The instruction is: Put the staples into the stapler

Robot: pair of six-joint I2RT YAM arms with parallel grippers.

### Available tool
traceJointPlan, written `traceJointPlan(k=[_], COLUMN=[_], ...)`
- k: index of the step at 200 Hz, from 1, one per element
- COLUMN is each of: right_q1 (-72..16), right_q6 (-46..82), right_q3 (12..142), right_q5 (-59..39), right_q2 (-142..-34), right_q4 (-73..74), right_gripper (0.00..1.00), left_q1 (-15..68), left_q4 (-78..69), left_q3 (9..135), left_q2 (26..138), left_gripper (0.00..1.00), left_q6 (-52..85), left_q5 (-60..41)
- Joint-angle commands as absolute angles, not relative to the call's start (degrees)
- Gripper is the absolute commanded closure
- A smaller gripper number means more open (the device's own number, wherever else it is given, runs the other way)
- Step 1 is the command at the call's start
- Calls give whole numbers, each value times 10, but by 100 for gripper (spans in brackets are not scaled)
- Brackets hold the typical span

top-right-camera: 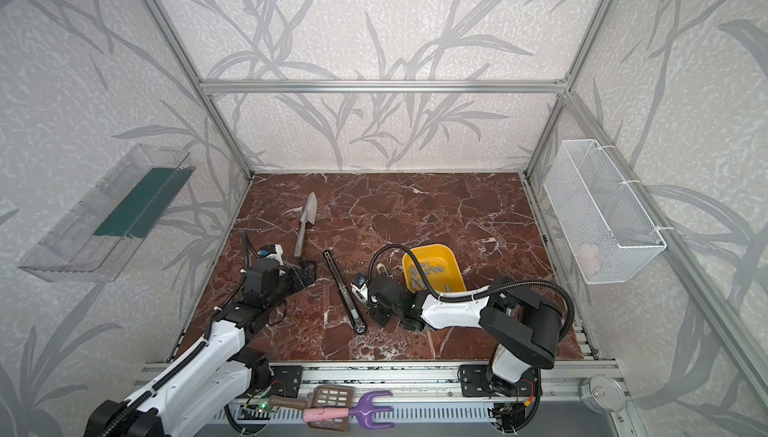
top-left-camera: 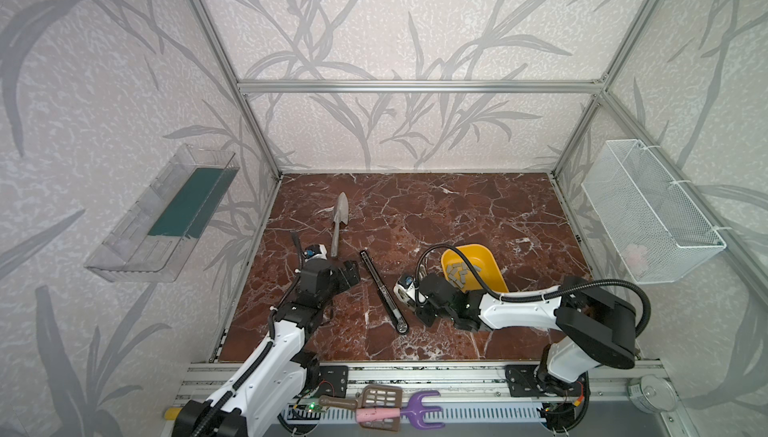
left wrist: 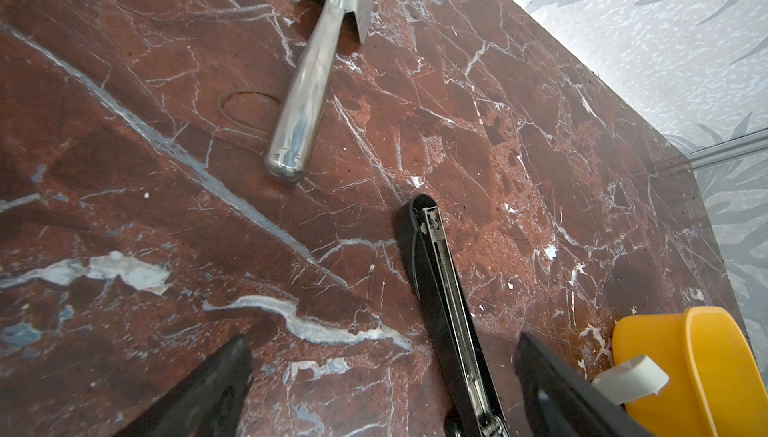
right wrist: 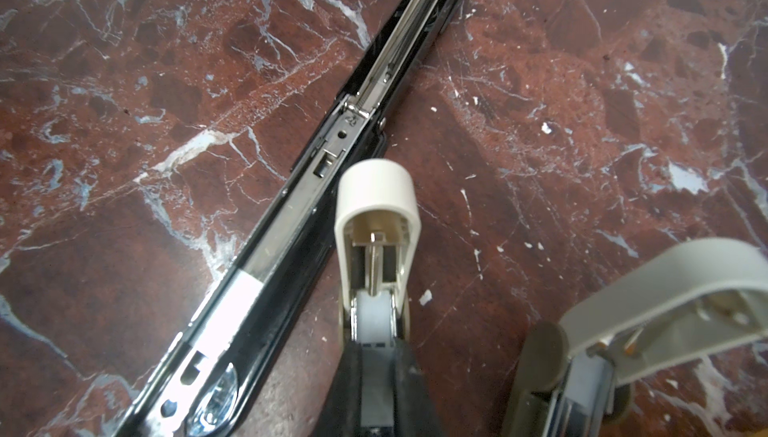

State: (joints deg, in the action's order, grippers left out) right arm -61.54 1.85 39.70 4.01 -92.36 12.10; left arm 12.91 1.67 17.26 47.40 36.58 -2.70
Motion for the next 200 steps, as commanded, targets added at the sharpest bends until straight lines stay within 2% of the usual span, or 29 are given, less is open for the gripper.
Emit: traceJointPlan(k=[1,112,200], right_q1=[-613,-614,-634], right_q6=[18,60,74], right_q3=[415,414,404], right_q5=[40,19,48], right_q2=[-932,-934,-916], right_q4=[112,66,36], right_gripper=[100,100,99], left_q1=[127,127,127], left_q4=[9,14,18], left_q3=[175,178,178], left_q2=[475,473,470], left_gripper=[1,1,1], left_q6=[361,360,360], left_q5=[-25,-22,-23])
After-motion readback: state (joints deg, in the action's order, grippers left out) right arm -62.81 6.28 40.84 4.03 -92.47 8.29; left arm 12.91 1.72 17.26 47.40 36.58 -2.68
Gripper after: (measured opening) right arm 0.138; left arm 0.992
